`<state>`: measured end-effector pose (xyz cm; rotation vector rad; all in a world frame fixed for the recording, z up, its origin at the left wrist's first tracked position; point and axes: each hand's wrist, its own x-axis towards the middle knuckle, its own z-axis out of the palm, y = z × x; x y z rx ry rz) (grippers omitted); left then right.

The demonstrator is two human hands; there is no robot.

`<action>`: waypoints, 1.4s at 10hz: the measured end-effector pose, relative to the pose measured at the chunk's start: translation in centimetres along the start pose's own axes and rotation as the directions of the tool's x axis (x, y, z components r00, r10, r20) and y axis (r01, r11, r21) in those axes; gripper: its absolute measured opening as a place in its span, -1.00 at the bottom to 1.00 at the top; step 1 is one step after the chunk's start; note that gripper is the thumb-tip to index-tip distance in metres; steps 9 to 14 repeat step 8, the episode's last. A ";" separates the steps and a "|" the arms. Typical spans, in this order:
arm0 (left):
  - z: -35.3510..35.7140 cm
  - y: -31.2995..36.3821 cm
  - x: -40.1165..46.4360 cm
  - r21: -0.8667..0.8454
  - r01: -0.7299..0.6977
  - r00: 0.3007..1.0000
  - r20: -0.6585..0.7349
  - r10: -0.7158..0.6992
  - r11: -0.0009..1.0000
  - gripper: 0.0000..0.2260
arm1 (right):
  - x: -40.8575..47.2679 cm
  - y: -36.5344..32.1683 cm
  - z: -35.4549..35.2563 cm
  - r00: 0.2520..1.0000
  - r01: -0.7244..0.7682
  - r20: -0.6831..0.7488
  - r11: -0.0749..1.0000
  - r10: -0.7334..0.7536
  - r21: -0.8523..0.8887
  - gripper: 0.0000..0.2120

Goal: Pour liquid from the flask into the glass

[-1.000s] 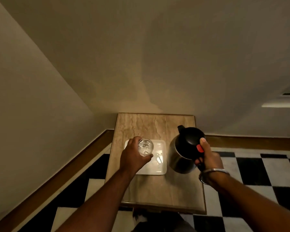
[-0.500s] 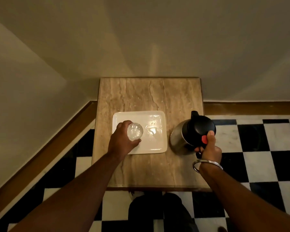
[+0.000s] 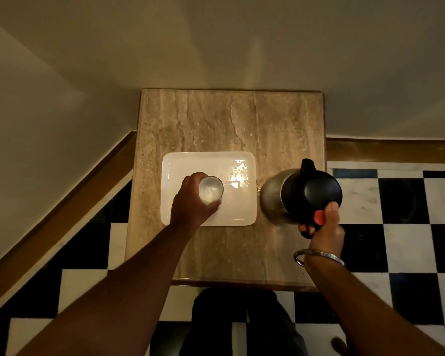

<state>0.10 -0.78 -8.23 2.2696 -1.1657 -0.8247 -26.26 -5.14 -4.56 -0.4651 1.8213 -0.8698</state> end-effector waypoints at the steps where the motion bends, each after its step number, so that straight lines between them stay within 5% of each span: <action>1: 0.2 0.0 -0.2 0.019 -0.005 1.000 -0.011 0.006 1.000 -0.35 | -0.4 0.1 0.0 1.000 0.021 0.001 1.000 -0.021 -0.013 -0.52; 5: 0.3 0.0 -1.5 -0.012 0.001 1.000 -0.024 -0.002 1.000 -0.34 | -0.7 -0.4 0.8 0.998 0.057 0.006 0.998 -0.057 0.006 -0.47; 6: -0.2 0.3 -1.7 0.024 0.010 1.000 0.016 -0.010 1.000 -0.28 | -0.9 -0.4 0.4 0.997 0.067 0.029 0.997 -0.068 0.042 -0.33; 7: -1.4 0.5 -2.0 0.124 0.039 0.992 0.112 -0.053 0.992 0.02 | -1.5 0.0 -0.1 0.998 0.050 -0.032 0.999 -0.050 0.020 -0.25; 8: -3.8 1.8 -4.1 0.215 0.046 0.988 0.137 -0.077 0.975 0.22 | -5.3 -0.2 -1.2 0.989 0.084 -0.099 0.975 -0.106 -0.205 -0.48; 14: -3.8 1.8 -4.1 0.215 0.046 0.988 0.137 -0.077 0.975 0.22 | -5.3 -0.2 -1.2 0.989 0.084 -0.099 0.975 -0.106 -0.205 -0.48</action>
